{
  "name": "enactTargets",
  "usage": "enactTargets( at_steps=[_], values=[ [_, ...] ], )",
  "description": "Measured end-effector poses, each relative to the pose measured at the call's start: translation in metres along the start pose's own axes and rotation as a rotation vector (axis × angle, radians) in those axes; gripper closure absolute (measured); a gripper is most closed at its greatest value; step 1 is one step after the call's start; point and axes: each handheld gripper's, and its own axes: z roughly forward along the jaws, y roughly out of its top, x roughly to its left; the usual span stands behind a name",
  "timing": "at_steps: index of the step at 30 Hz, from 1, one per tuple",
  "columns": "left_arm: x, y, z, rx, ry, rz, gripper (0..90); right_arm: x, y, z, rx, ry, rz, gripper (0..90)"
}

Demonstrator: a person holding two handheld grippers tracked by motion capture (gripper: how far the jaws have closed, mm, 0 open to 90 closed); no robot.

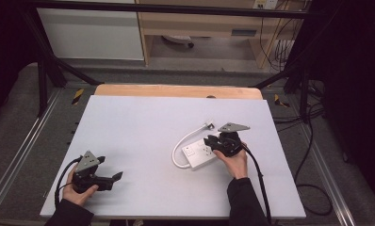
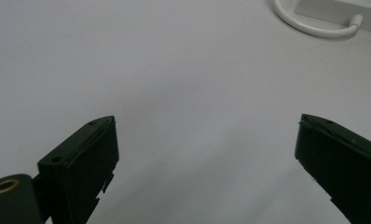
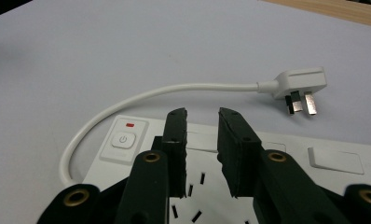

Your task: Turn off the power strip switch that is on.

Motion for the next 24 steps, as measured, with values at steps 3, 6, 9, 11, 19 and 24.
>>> enactTargets(
  at_steps=[3, 6, 9, 11, 19, 24],
  values=[
    [0.0, 0.0, 0.0, -0.001, 0.0, 0.002, 6.0, 0.0, 0.0, 0.003, 0.001, 0.004, 0.007, 75.7],
    [0.0, 0.0, 0.0, 0.0, 0.0, 0.001, 6.0, 0.0, -0.001, 0.006, 0.008, 0.006, 0.016, 77.9],
    [0.0, 0.0, 0.0, 0.0, 0.0, 0.001, 6.0, -0.002, -0.002, 0.009, 0.01, 0.008, 0.022, 80.6],
    [0.0, 0.0, 0.0, 0.0, 0.001, 0.001, 6.0, -0.003, -0.002, 0.011, 0.011, 0.007, 0.023, 82.6],
    [0.0, 0.0, 0.0, -0.001, 0.002, 0.004, 6.0, -0.006, -0.004, 0.018, 0.019, 0.009, 0.032, 87.9],
    [0.0, 0.0, 0.0, 0.0, 0.002, 0.002, 6.0, -0.006, -0.005, 0.021, 0.017, 0.009, 0.036, 90.0]
  ],
)
